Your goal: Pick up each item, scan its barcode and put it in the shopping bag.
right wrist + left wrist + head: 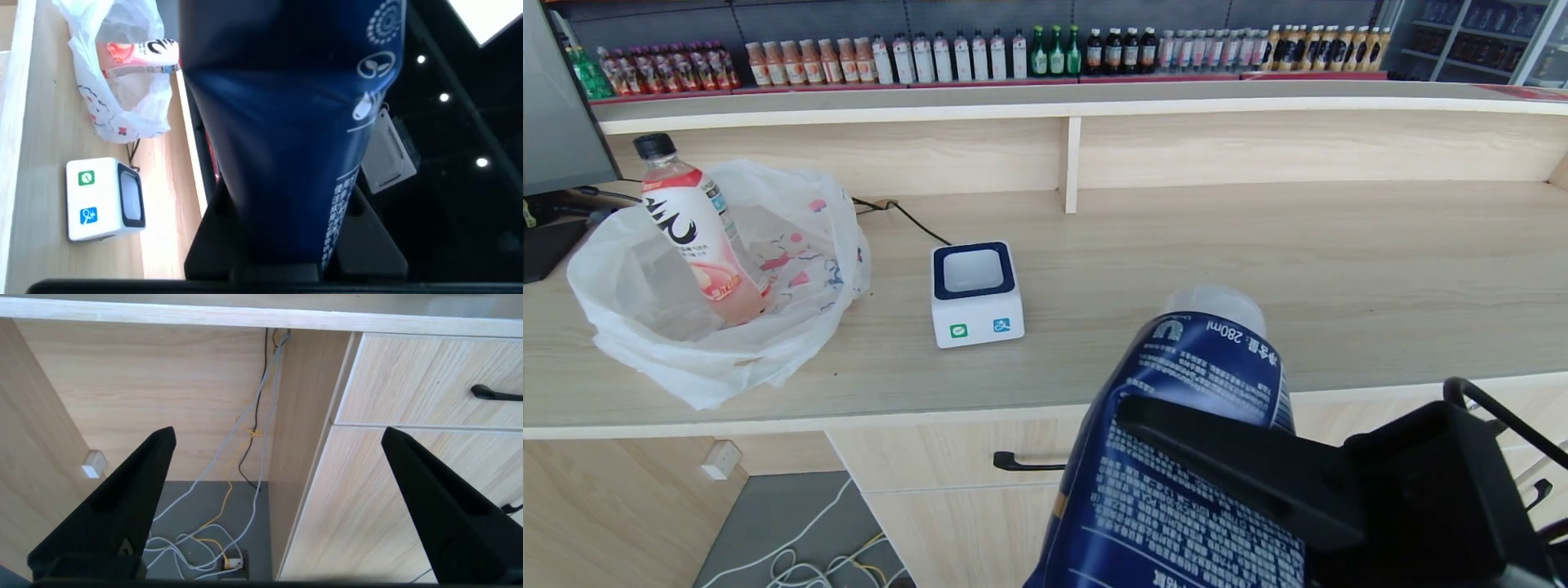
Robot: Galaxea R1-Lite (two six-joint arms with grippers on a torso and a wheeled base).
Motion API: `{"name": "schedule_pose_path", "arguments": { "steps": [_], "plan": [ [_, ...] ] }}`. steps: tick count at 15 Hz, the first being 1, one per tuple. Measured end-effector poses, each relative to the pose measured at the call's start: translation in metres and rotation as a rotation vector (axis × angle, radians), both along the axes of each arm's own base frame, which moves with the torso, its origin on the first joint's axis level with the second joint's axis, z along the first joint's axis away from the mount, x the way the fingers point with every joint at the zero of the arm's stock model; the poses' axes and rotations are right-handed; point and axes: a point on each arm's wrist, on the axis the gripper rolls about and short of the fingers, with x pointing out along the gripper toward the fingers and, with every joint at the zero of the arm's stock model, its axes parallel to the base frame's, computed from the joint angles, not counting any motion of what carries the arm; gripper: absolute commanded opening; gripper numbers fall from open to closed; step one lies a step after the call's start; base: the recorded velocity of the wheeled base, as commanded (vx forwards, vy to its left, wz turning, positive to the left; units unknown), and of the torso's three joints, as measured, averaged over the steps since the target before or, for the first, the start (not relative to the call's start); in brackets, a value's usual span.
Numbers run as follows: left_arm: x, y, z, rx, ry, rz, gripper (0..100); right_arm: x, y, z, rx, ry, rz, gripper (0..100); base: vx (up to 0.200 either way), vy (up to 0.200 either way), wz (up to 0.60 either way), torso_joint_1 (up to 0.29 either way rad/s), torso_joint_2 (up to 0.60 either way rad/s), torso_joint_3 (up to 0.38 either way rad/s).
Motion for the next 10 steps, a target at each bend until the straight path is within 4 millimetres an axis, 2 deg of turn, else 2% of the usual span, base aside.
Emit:
{"name": "schedule_pose_path", "arguments": {
  "steps": [10],
  "plan": [
    [0.0000,0.0000,0.0000,0.000,0.000,0.000,100,0.0008,0.0023,0.0063,0.000,-0.089,-0.033,0,0.000,0.000,0.00,0.000,0.00,0.000]
  ]
}}
